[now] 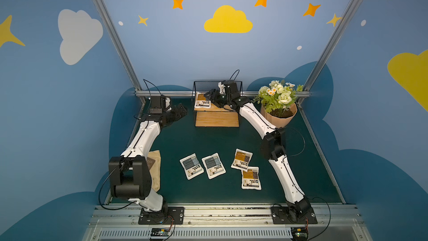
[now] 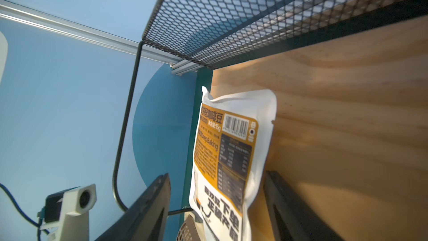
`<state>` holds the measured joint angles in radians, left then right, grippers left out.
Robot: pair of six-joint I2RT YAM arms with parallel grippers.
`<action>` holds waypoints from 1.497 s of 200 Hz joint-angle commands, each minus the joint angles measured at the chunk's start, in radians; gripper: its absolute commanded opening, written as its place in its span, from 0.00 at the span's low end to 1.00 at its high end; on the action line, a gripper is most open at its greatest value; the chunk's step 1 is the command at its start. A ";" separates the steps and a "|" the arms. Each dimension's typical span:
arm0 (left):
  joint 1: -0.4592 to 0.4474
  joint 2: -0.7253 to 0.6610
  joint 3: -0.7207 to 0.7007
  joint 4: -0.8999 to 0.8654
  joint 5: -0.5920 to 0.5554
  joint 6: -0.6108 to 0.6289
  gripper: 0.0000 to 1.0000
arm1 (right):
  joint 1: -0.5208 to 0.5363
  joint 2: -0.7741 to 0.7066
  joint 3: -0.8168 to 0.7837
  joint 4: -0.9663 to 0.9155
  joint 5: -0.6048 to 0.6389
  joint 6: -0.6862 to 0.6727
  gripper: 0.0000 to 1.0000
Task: Place the bagged coffee beans on the shelf by color
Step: Place the bagged coffee beans on the shelf, then pick up the bagged coffee beans at the center of the board.
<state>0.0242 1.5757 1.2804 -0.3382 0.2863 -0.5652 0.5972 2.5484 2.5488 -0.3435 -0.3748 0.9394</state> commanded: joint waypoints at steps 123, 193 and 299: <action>0.002 -0.038 -0.008 0.013 0.031 0.060 1.00 | 0.029 -0.242 -0.198 -0.063 0.117 -0.219 0.98; -0.031 -0.136 -0.031 -0.022 0.028 0.120 1.00 | 0.078 -0.522 -0.520 -0.009 0.157 -0.288 0.98; -0.226 -0.356 -0.226 -0.091 -0.071 0.136 1.00 | 0.078 -1.086 -1.445 0.122 0.160 -0.166 0.98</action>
<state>-0.1604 1.2652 1.0985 -0.3855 0.2611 -0.4480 0.6918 1.5597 1.2369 -0.2276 -0.2195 0.7357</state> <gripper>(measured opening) 0.999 0.983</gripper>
